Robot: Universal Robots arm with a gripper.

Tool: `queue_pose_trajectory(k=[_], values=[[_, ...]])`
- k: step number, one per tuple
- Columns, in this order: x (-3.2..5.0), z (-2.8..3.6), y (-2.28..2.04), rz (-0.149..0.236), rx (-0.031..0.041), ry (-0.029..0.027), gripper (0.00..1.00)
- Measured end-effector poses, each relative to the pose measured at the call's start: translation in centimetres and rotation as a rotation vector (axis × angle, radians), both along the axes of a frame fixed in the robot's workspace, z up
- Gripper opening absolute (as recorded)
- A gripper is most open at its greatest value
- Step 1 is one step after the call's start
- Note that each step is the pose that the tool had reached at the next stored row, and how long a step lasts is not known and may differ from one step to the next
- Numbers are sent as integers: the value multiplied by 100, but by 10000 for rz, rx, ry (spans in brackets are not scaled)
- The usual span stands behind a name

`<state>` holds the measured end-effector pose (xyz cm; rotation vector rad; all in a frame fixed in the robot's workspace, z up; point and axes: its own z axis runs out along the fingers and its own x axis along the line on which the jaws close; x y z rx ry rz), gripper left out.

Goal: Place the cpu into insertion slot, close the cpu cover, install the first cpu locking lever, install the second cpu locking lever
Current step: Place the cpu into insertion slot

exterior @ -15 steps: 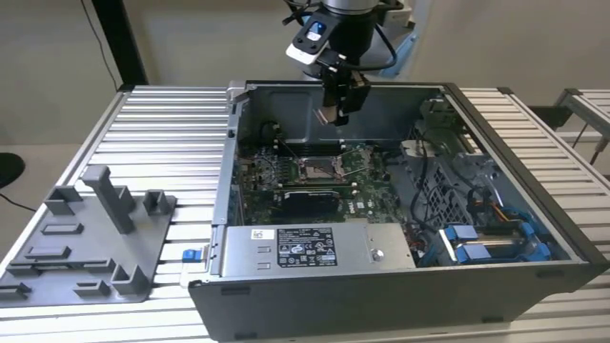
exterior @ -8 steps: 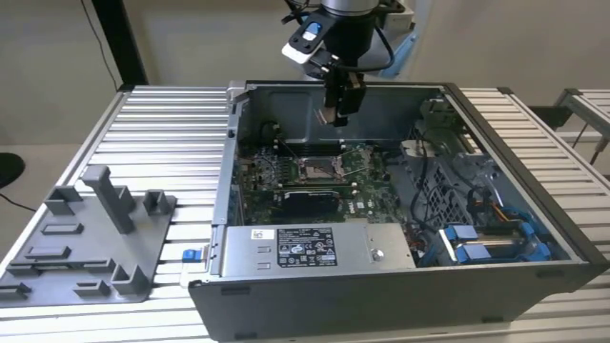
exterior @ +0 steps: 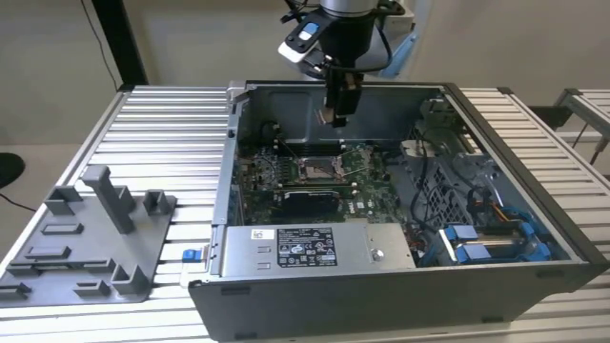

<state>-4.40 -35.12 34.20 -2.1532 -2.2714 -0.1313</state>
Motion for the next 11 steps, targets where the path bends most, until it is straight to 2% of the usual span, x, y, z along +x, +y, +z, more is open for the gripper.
queue_pose_trajectory(k=[11], values=[[-32,-51,11,-658,44,1,0]])
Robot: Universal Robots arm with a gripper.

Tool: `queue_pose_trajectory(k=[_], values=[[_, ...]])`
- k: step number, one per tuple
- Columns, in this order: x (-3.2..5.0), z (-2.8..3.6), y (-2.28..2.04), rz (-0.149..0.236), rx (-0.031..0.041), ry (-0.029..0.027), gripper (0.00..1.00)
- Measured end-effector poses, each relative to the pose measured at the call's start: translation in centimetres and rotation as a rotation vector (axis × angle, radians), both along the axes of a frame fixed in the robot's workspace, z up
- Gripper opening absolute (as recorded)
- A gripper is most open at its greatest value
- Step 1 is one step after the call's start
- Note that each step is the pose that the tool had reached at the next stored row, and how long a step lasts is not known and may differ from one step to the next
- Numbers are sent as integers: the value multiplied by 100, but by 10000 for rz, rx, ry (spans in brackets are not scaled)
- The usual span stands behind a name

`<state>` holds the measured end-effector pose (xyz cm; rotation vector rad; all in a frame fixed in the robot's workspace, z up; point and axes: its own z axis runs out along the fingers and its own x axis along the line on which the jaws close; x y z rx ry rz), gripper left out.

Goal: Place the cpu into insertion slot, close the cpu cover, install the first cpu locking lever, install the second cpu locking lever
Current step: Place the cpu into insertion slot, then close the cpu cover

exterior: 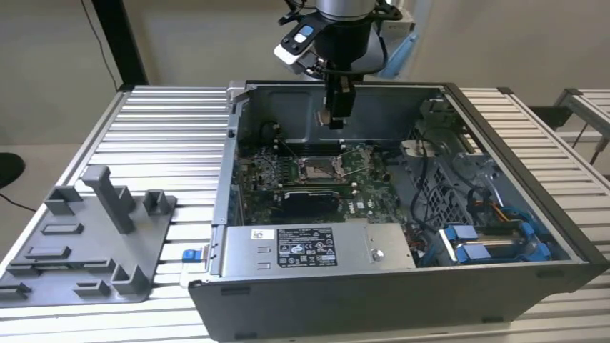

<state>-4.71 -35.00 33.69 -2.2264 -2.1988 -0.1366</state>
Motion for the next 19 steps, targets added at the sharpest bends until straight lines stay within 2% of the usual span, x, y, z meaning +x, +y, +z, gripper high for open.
queue_pose_trajectory(k=[3,6,19], values=[[-18,-15,10,-102,21,0,0],[-71,-40,74,-115,70,-4,0],[-75,-47,78,-114,80,-9,0]])
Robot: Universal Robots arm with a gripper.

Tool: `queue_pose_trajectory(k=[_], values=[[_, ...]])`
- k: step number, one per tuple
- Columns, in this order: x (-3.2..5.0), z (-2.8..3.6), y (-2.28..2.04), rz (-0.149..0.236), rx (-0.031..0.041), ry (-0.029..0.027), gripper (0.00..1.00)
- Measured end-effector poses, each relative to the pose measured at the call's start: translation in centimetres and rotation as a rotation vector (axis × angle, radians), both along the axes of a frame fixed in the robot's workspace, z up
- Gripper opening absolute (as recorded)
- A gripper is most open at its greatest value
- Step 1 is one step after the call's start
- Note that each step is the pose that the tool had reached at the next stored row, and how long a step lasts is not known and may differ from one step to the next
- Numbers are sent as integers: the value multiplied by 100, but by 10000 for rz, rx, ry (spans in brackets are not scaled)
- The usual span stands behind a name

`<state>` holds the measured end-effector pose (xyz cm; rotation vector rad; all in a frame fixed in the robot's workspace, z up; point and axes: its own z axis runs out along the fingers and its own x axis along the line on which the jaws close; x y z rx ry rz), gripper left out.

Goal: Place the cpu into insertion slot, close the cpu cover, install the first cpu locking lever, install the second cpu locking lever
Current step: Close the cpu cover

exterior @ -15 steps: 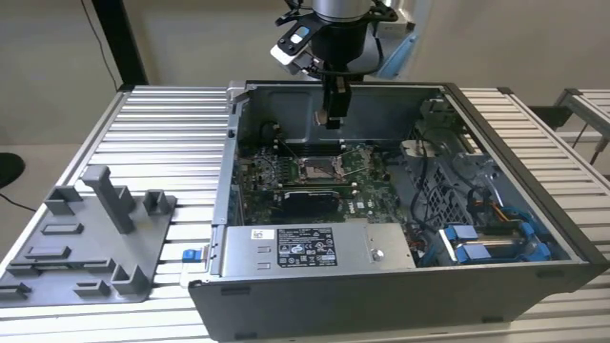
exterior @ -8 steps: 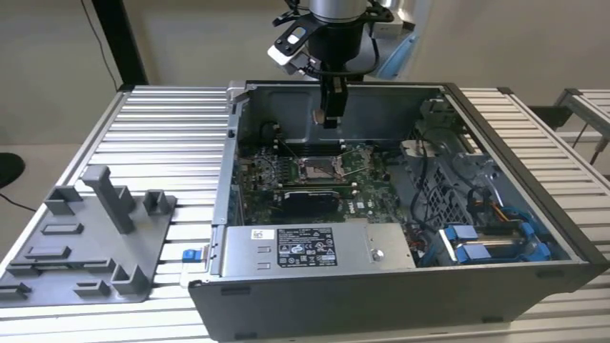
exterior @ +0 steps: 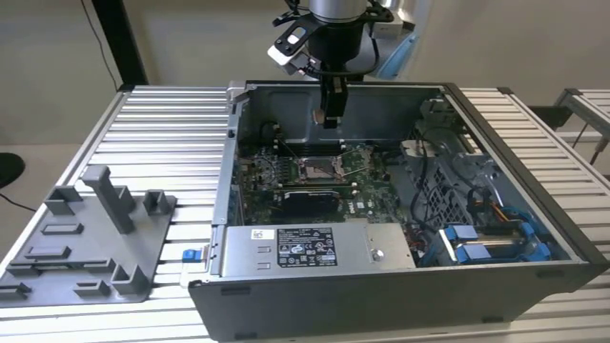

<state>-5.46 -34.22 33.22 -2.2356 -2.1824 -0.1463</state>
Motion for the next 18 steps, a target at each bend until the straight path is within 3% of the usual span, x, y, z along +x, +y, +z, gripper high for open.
queue_pose_trajectory(k=[3,9,18], values=[[0,-2,7,-1,2,1,0],[2,-32,105,-1,15,0,0],[15,-204,153,0,16,2,0]])
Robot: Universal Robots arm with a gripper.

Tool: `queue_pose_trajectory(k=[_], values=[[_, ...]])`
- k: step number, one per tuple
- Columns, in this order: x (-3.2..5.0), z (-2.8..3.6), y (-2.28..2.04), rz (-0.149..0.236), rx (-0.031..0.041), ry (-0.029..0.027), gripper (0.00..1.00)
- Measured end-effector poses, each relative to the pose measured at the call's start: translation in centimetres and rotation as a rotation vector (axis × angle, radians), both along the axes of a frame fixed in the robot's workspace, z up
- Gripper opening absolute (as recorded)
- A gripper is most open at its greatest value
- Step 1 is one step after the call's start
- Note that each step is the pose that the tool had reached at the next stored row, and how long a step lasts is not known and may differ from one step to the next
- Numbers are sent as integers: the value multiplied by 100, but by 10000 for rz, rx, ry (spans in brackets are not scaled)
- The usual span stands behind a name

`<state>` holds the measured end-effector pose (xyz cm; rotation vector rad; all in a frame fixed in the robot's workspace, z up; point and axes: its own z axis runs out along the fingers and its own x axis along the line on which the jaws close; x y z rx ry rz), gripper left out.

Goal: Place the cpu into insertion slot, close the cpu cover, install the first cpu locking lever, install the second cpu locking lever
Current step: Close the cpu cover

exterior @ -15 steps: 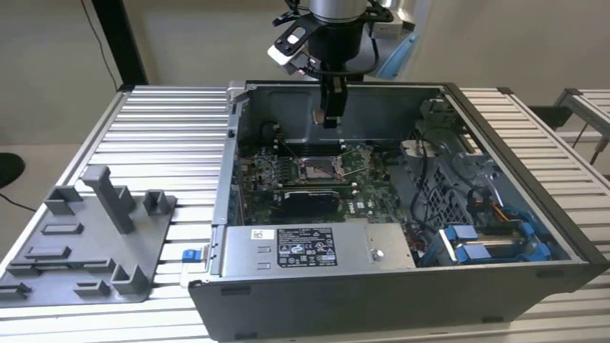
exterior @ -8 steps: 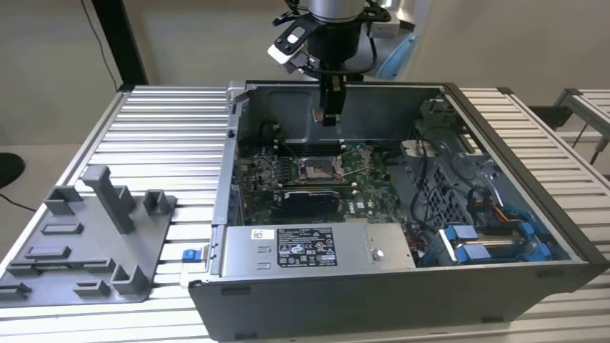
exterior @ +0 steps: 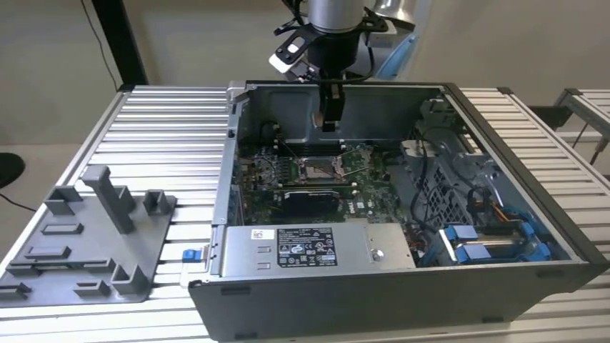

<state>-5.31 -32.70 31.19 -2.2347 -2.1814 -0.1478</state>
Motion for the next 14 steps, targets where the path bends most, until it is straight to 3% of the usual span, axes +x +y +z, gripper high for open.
queue_pose_trajectory(k=[14], values=[[0,-271,24,26,-1,1,0]])
